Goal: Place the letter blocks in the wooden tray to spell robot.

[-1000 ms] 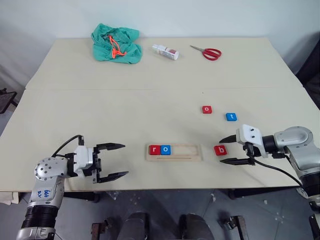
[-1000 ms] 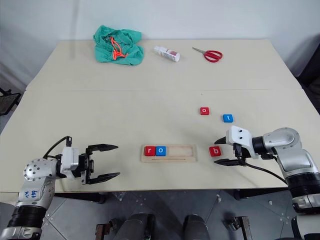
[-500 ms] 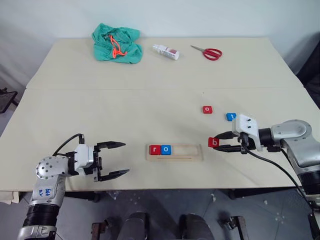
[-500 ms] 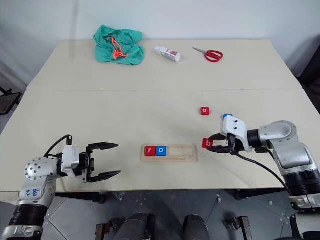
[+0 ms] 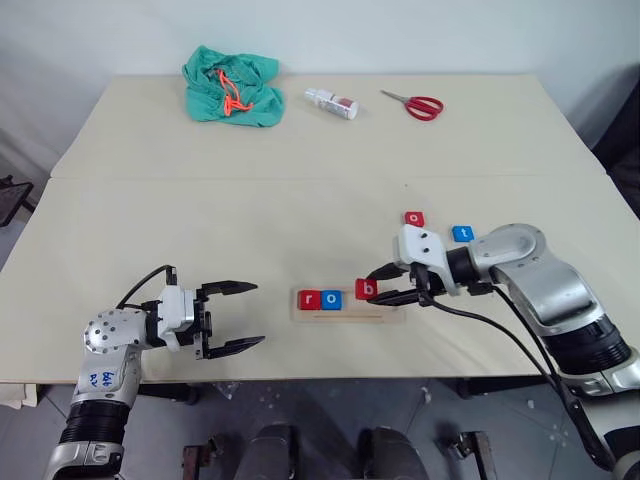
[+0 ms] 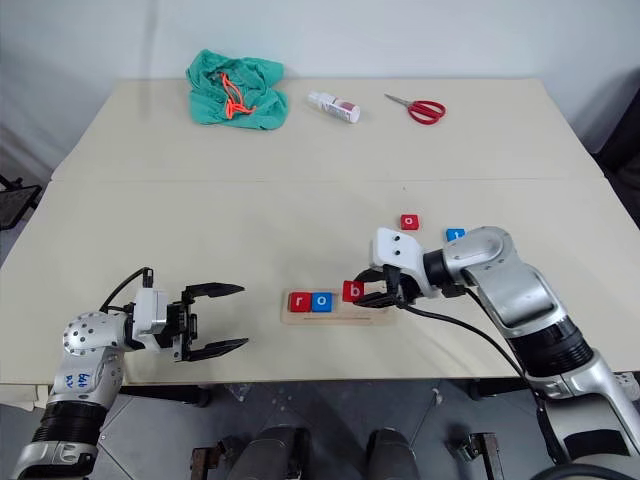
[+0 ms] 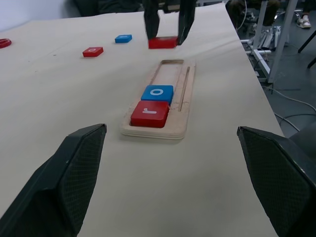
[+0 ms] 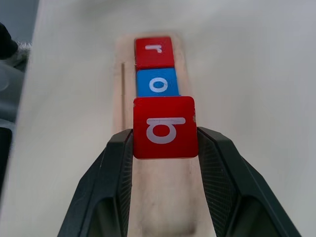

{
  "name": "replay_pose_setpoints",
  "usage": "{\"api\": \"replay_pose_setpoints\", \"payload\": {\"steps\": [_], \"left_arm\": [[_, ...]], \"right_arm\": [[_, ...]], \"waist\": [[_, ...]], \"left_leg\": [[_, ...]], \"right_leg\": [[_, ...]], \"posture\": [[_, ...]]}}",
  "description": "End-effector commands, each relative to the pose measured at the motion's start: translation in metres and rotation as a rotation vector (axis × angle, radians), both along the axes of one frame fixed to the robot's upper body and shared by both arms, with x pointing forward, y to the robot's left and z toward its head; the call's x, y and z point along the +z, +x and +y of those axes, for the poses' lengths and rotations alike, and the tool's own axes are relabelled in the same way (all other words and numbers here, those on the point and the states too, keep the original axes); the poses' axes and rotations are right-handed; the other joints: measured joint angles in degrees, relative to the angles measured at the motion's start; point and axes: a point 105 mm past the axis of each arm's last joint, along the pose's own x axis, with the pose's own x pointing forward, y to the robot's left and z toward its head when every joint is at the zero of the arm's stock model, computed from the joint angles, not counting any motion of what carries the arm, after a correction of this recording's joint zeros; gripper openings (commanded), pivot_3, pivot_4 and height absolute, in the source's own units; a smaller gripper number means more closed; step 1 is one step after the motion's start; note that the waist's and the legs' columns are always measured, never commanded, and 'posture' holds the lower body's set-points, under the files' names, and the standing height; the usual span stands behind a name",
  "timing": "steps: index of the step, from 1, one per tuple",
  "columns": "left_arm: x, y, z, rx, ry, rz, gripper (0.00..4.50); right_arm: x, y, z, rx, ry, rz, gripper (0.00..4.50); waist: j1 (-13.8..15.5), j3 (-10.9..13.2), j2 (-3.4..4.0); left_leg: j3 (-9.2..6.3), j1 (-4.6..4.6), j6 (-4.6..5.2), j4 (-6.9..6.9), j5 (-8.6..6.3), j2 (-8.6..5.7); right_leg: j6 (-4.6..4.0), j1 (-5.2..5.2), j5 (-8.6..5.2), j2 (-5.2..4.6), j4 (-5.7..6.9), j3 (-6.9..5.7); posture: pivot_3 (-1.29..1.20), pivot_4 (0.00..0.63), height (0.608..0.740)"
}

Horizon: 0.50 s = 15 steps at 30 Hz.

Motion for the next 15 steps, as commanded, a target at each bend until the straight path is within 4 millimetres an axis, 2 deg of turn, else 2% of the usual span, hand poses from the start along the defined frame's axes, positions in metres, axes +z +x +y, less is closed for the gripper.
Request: {"api": "replay_pose_setpoints", "payload": {"steps": [1, 5, 15], "left_arm": [[0.006, -0.004, 0.002, 0.009, 0.003, -0.038, 4.5], [0.006, -0.007, 0.004, 0.026, 0.003, -0.038, 4.5], [0.005, -0.007, 0.002, 0.039, -0.002, -0.037, 4.5]], "right_arm": [[-0.001, 0.001, 0.01, 0.042, -0.011, -0.03, 1.8], [-0.007, 0.002, 0.012, 0.065, -0.043, -0.038, 1.8], [-0.006, 0.002, 0.02, 0.09, -0.041, -0.038, 1.8]], "waist": [[-0.12, 0.0, 0.0], [-0.22, 0.0, 0.0], [-0.14, 0.0, 0.0]], "left_leg": [[0.0, 0.0, 0.0, -0.01, 0.0, 0.0], [0.01, -0.01, 0.0, -0.02, 0.0, 0.02], [0.02, -0.01, 0.0, 0.0, 0.0, 0.01]], "right_leg": [[0.0, 0.0, 0.0, 0.0, 0.0, 0.0], [0.0, -0.08, 0.0, 0.01, 0.07, 0.0], [0.0, -0.08, 0.0, 0.0, 0.09, 0.01]], "posture": [[0.0, 0.15, 0.74], [0.0, 0.15, 0.74], [0.0, 0.15, 0.74]]}}
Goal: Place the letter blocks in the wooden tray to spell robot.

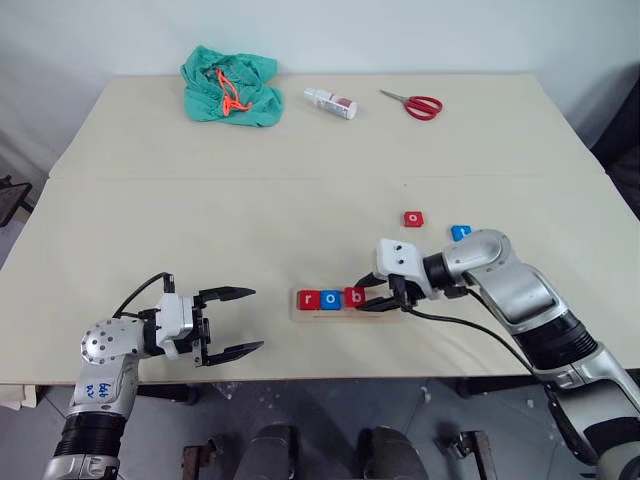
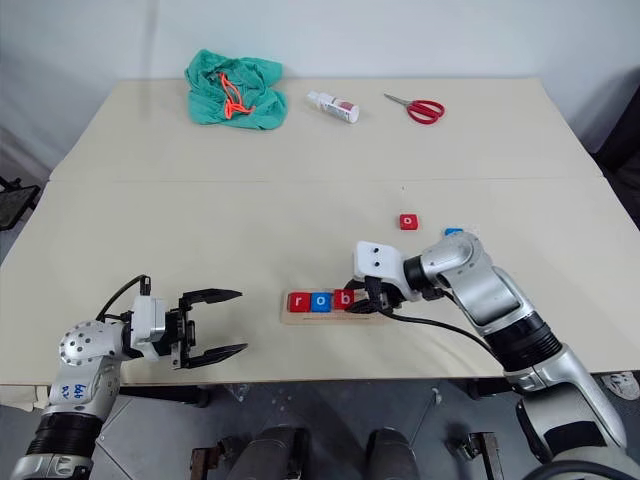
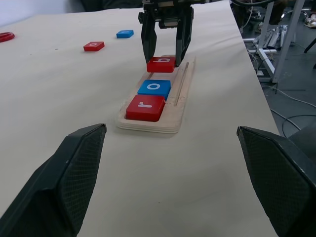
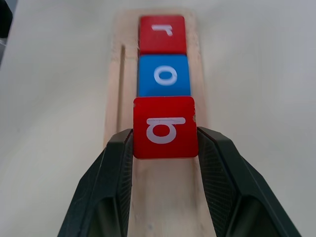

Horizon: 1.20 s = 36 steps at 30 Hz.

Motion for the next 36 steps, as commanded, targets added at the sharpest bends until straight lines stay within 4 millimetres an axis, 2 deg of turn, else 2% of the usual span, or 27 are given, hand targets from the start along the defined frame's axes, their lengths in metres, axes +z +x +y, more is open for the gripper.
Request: {"api": "replay_pose_setpoints", "payload": {"steps": [1, 4, 9, 12, 15, 18, 21, 29, 36], "left_arm": [[0.008, 0.0, 0.0, 0.002, 0.001, -0.044, 4.5], [0.008, 0.001, -0.001, 0.003, -0.003, -0.046, 4.5], [0.008, 0.002, -0.002, 0.003, -0.008, -0.046, 4.5], [0.009, 0.005, -0.004, 0.004, -0.011, -0.046, 4.5], [0.008, 0.007, -0.004, 0.004, -0.013, -0.044, 4.5], [0.008, 0.009, -0.006, 0.001, -0.016, -0.041, 4.5], [0.008, 0.01, -0.007, -0.003, -0.02, -0.04, 4.5], [0.009, 0.012, -0.007, -0.01, -0.019, -0.043, 4.5], [0.009, 0.007, -0.002, 0.002, -0.012, -0.042, 4.5]], "right_arm": [[0.007, -0.001, 0.005, 0.032, -0.012, -0.042, 2.03], [0.006, 0.001, 0.004, 0.023, -0.029, -0.055, 2.78], [0.012, 0.003, -0.001, 0.008, -0.033, -0.073, 4.49], [0.03, -0.003, -0.005, -0.016, 0.023, -0.082, 4.49], [0.037, -0.013, -0.009, -0.036, 0.067, -0.056, 4.49], [0.034, -0.021, -0.019, -0.072, 0.072, -0.036, 3.9], [0.022, -0.023, -0.03, -0.138, 0.049, -0.018, 2.85], [0.013, -0.018, -0.026, -0.192, 0.071, -0.015, 0.07], [0.002, -0.015, -0.016, -0.194, 0.086, 0.001, 0.03]], "waist": [[0.04, 0.0, 0.0], [0.0, 0.0, 0.0], [0.0, 0.0, 0.0], [0.13, 0.0, 0.0], [0.14, -0.01, -0.01], [0.18, -0.01, -0.03], [0.23, -0.02, -0.05], [0.05, -0.02, -0.05], [0.14, -0.02, -0.05]], "left_leg": [[0.0, 0.0, 0.0, 0.0, 0.0, 0.0], [0.0, 0.0, 0.0, 0.0, 0.0, 0.0], [0.0, 0.0, 0.0, 0.0, 0.0, 0.0], [0.0, -0.01, 0.0, 0.01, 0.0, -0.01], [-0.02, -0.03, 0.0, 0.02, 0.0, -0.01], [-0.06, -0.03, 0.0, 0.0, 0.0, 0.0], [-0.06, -0.03, 0.0, 0.01, 0.0, -0.02], [0.03, -0.01, -0.01, -0.02, 0.0, 0.01], [0.02, -0.02, 0.0, 0.0, 0.0, -0.01]], "right_leg": [[0.0, 0.0, 0.0, 0.0, 0.0, 0.0], [0.0, 0.0, 0.0, 0.0, 0.0, 0.0], [0.0, 0.0, 0.0, 0.0, 0.01, 0.0], [0.0, -0.01, 0.0, 0.0, 0.01, 0.0], [0.0, -0.01, 0.0, 0.0, 0.0, -0.01], [0.0, 0.01, 0.0, 0.01, 0.01, -0.01], [0.0, 0.02, 0.0, -0.01, 0.0, -0.01], [0.0, -0.02, 0.0, 0.01, 0.0, 0.0], [0.0, 0.0, 0.0, -0.01, -0.01, 0.01]], "posture": [[0.0, 0.15, 0.74], [0.0, 0.15, 0.74], [0.0, 0.15, 0.74], [0.0, 0.15, 0.74], [0.0, 0.15, 0.74], [0.0, 0.15, 0.74], [0.0, 0.15, 0.74], [0.0, 0.15, 0.74], [0.0, 0.15, 0.74]]}}
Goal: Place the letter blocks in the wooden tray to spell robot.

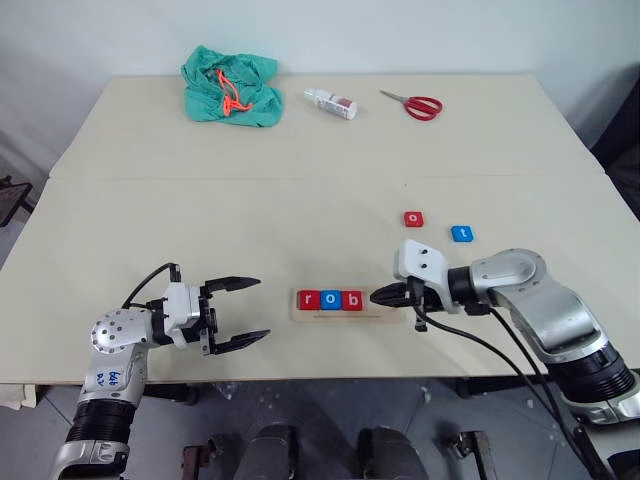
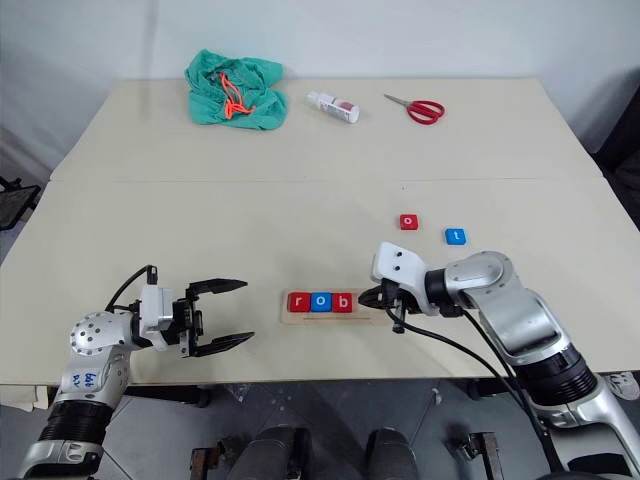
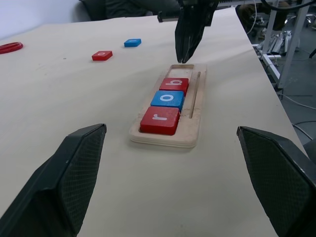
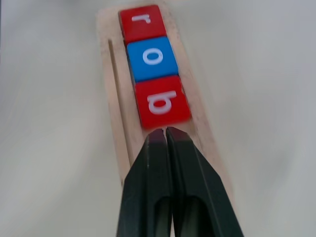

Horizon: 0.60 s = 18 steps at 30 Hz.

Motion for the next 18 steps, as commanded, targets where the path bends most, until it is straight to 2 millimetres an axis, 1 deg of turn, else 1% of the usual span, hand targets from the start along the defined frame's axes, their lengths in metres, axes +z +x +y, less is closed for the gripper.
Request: {"api": "replay_pose_setpoints", "payload": {"steps": [1, 8, 18], "left_arm": [[0.005, -0.005, 0.004, 0.007, 0.013, -0.029, 4.5], [0.004, -0.011, 0.008, 0.027, 0.016, -0.026, 4.5], [0.004, -0.013, 0.007, 0.038, 0.014, -0.025, 4.5]], "right_arm": [[0.002, 0.0, 0.005, 0.019, 0.007, -0.03, 0.03], [-0.002, 0.004, 0.012, 0.035, 0.012, -0.034, 0.03], [-0.004, 0.006, 0.018, 0.05, 0.024, -0.041, 0.03]], "waist": [[-0.01, 0.0, 0.0], [-0.06, 0.0, 0.0], [-0.08, 0.0, 0.0]], "left_leg": [[0.0, 0.0, 0.0, 0.0, 0.0, 0.0], [-0.01, 0.0, 0.0, -0.01, 0.0, 0.0], [-0.02, 0.01, 0.0, -0.01, 0.0, 0.01]], "right_leg": [[0.0, 0.0, 0.0, 0.0, 0.0, 0.0], [0.0, 0.0, 0.0, 0.0, 0.0, 0.01], [0.0, 0.01, 0.0, 0.01, 0.0, 0.0]], "posture": [[0.0, 0.15, 0.74], [0.0, 0.15, 0.74], [0.0, 0.15, 0.74]]}}
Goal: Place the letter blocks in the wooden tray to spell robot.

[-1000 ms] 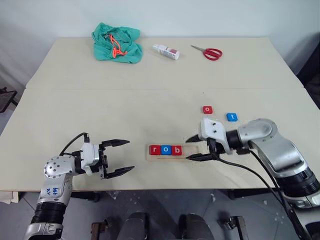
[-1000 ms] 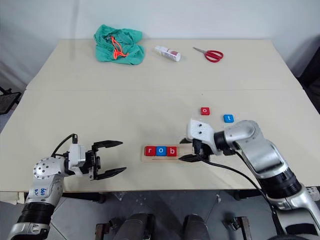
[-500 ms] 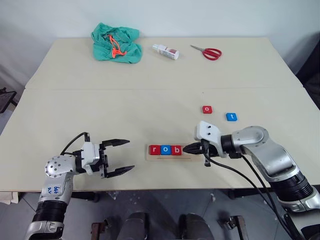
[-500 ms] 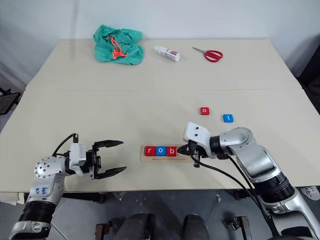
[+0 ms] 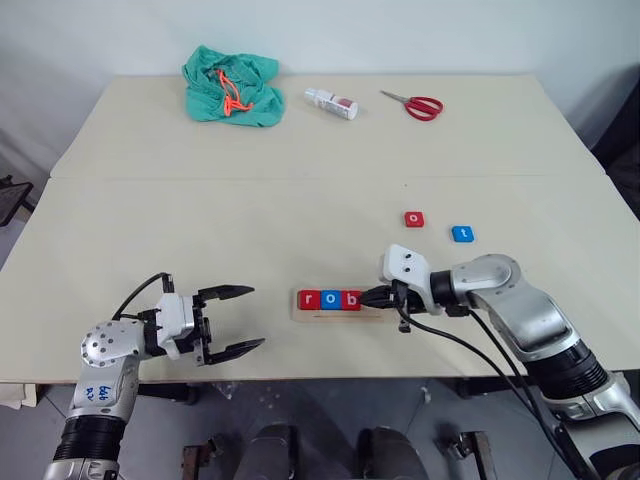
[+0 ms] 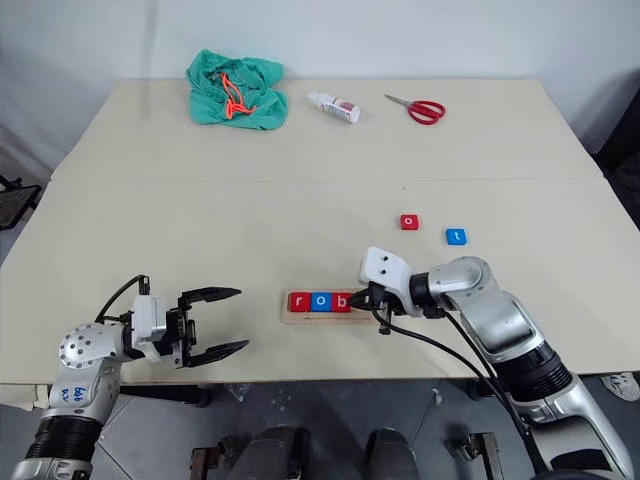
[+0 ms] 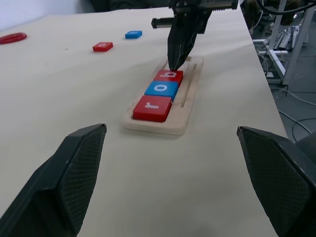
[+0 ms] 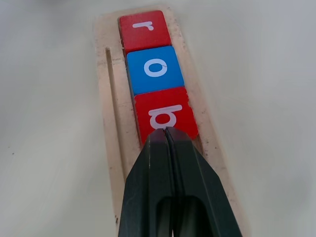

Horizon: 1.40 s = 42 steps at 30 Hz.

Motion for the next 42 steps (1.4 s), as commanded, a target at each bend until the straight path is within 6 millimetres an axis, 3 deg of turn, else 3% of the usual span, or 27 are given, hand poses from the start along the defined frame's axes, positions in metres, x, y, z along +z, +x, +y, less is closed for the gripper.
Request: {"api": "replay_pose_setpoints", "payload": {"steps": [1, 7, 14, 22, 29, 36, 42], "left_arm": [[0.006, -0.001, 0.002, 0.007, 0.003, -0.028, 4.5], [0.008, 0.002, 0.0, 0.002, 0.002, -0.035, 4.5], [0.008, 0.004, 0.0, -0.004, 0.002, -0.035, 4.5], [0.007, 0.004, -0.002, -0.009, -0.003, -0.033, 4.5], [0.007, 0.003, 0.0, 0.0, -0.002, -0.035, 4.5], [0.006, 0.003, 0.002, 0.008, -0.001, -0.034, 4.5], [0.006, 0.004, 0.002, 0.01, -0.001, -0.031, 4.5]], "right_arm": [[0.004, -0.001, 0.007, 0.025, 0.009, -0.024, 0.03], [0.003, 0.001, 0.007, 0.014, 0.01, -0.036, 0.03], [0.019, 0.0, 0.002, 0.009, 0.033, -0.06, 0.03], [0.006, 0.001, -0.011, -0.012, -0.017, -0.041, 0.03], [-0.002, 0.004, -0.003, -0.001, -0.008, -0.033, 0.03], [-0.005, 0.005, 0.003, 0.011, 0.003, -0.033, 0.03], [0.003, 0.008, -0.004, -0.022, 0.002, -0.063, 0.03]], "waist": [[-0.02, 0.0, 0.0], [0.06, 0.0, 0.0], [0.03, 0.0, 0.0], [0.01, 0.0, 0.0], [0.01, 0.0, 0.0], [0.0, 0.0, 0.0], [0.0, 0.0, 0.0]], "left_leg": [[0.0, 0.0, 0.0, 0.0, 0.0, 0.0], [0.0, 0.0, 0.0, 0.01, 0.0, 0.0], [0.0, 0.0, 0.0, 0.0, 0.0, 0.0], [0.01, -0.01, 0.0, 0.0, 0.0, 0.0], [0.01, -0.01, 0.0, 0.0, 0.0, 0.0], [0.01, 0.0, 0.0, 0.01, 0.0, 0.0], [0.0, 0.0, 0.0, 0.01, 0.0, 0.0]], "right_leg": [[0.0, 0.0, 0.0, 0.01, 0.0, 0.0], [0.0, 0.0, 0.0, 0.0, 0.0, 0.0], [0.0, -0.01, 0.0, 0.01, 0.0, -0.01], [0.0, -0.01, 0.0, 0.01, 0.0, -0.01], [0.0, 0.0, 0.0, 0.0, 0.0, -0.01], [0.0, 0.0, 0.0, 0.01, 0.0, -0.01], [0.0, 0.0, 0.0, 0.01, 0.0, -0.01]], "posture": [[0.0, 0.15, 0.74], [0.0, 0.15, 0.74], [0.0, 0.15, 0.74], [0.0, 0.15, 0.74], [0.0, 0.15, 0.74], [0.0, 0.15, 0.74], [0.0, 0.15, 0.74]]}}
